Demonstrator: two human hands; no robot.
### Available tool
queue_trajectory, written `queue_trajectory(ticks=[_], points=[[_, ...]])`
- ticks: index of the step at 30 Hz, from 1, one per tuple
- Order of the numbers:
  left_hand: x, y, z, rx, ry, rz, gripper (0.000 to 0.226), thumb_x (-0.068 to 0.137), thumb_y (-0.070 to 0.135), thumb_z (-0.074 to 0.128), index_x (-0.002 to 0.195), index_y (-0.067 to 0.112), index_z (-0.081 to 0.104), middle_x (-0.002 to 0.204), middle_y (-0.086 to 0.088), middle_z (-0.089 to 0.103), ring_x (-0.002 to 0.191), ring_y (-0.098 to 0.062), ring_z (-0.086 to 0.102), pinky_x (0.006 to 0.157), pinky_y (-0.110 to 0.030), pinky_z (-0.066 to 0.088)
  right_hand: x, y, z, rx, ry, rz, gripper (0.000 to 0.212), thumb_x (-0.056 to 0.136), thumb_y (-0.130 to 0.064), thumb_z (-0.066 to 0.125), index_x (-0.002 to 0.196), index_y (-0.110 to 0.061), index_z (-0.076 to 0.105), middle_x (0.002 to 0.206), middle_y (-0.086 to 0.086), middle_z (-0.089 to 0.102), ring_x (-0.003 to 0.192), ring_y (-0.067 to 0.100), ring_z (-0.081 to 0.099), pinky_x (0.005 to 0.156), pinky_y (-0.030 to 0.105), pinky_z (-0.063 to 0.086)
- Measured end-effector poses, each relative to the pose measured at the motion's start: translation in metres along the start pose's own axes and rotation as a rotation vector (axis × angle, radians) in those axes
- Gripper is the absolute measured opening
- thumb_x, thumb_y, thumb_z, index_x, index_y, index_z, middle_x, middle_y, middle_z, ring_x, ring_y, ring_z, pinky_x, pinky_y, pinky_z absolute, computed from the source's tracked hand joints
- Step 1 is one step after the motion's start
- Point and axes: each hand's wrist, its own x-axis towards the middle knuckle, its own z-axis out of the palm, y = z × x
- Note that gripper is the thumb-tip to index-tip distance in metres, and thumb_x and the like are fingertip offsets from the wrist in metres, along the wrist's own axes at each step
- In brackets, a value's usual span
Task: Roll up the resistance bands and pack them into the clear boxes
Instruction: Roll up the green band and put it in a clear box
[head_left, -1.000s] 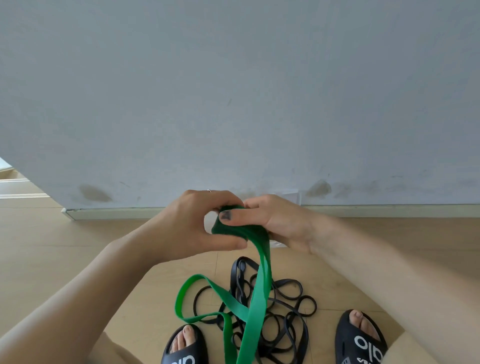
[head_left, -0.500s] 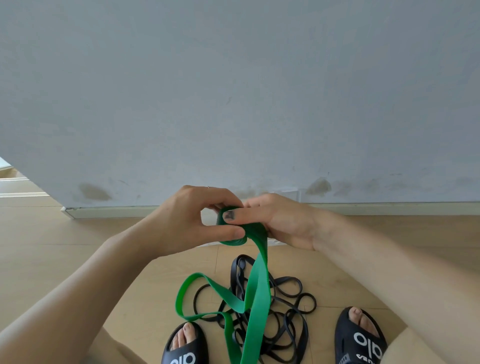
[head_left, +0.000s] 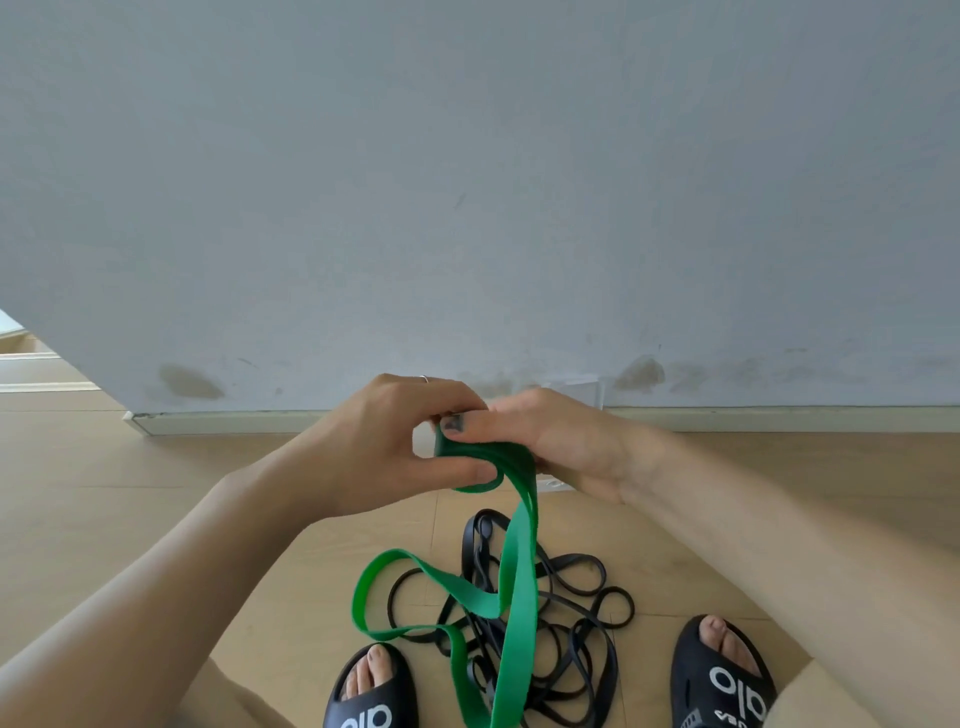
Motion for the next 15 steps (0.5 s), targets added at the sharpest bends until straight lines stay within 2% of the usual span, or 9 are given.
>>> queue_trajectory(ticks=[2,4,5,6,9,12,15], points=[[0.0,0.0,0.0,-0.057,0.024,0.024,0.023,0.086,0.04,0.077,0.103,0.027,0.071,0.092,0.012,0.071,0.091,-0.014,0.067,0.078,-0.024,0.05,-0.002,-0.003,-0.001,-0.002,-0.027,-0.014,0.074,0.083,-0.065,0.069,0.119,0.0,0.068,0.096,0.011,0.067,0.088,0.026,0.061,0.091,0.04,0.044],[-0.001,-0.001,-0.003,-0.088,0.026,0.039,0.019,0.088,0.034,0.075,0.103,0.024,0.071,0.09,0.008,0.072,0.09,-0.019,0.068,0.08,-0.027,0.051,-0.006,-0.006,-0.006,0.013,-0.115,0.006,0.064,0.093,-0.062,0.059,0.128,-0.009,0.067,0.117,0.017,0.071,0.109,0.039,0.063,0.103,0.046,0.045],[-0.002,-0.001,-0.004,-0.093,0.017,0.039,0.018,0.088,0.032,0.075,0.104,0.024,0.071,0.091,0.007,0.072,0.091,-0.019,0.068,0.081,-0.028,0.052,-0.008,-0.008,-0.009,0.018,-0.155,0.005,0.055,0.099,-0.056,0.055,0.13,-0.012,0.067,0.125,0.016,0.071,0.12,0.036,0.063,0.11,0.048,0.043],[-0.002,-0.002,-0.004,-0.098,0.005,0.034,0.018,0.089,0.031,0.074,0.105,0.025,0.071,0.091,0.008,0.073,0.092,-0.019,0.068,0.082,-0.03,0.052,-0.01,-0.009,-0.011,0.016,-0.183,-0.003,0.048,0.103,-0.049,0.052,0.13,-0.013,0.068,0.126,0.014,0.072,0.124,0.031,0.064,0.113,0.048,0.041],[-0.002,-0.003,-0.003,-0.081,-0.034,-0.003,0.023,0.087,0.036,0.076,0.109,0.03,0.07,0.097,0.011,0.074,0.098,-0.015,0.069,0.087,-0.03,0.053,-0.01,-0.007,-0.007,-0.036,-0.144,-0.022,0.042,0.102,-0.045,0.057,0.118,-0.011,0.074,0.113,0.012,0.077,0.112,0.026,0.072,0.108,0.044,0.047],[-0.001,0.0,0.0,-0.017,-0.042,-0.013,0.025,0.083,0.044,0.074,0.107,0.034,0.072,0.096,0.015,0.073,0.095,-0.011,0.068,0.081,-0.025,0.051,-0.006,-0.003,0.0,-0.082,-0.073,-0.026,0.054,0.093,-0.053,0.066,0.116,-0.004,0.073,0.109,0.015,0.077,0.109,0.029,0.073,0.11,0.049,0.049],[0.0,-0.004,-0.002,0.047,-0.03,-0.036,0.022,0.086,0.045,0.069,0.106,0.037,0.071,0.093,0.019,0.071,0.091,-0.007,0.066,0.076,-0.021,0.049,-0.009,-0.003,0.0,-0.155,-0.064,-0.027,0.053,0.088,-0.058,0.069,0.124,-0.019,0.068,0.11,0.002,0.078,0.11,0.016,0.072,0.108,0.043,0.049]])
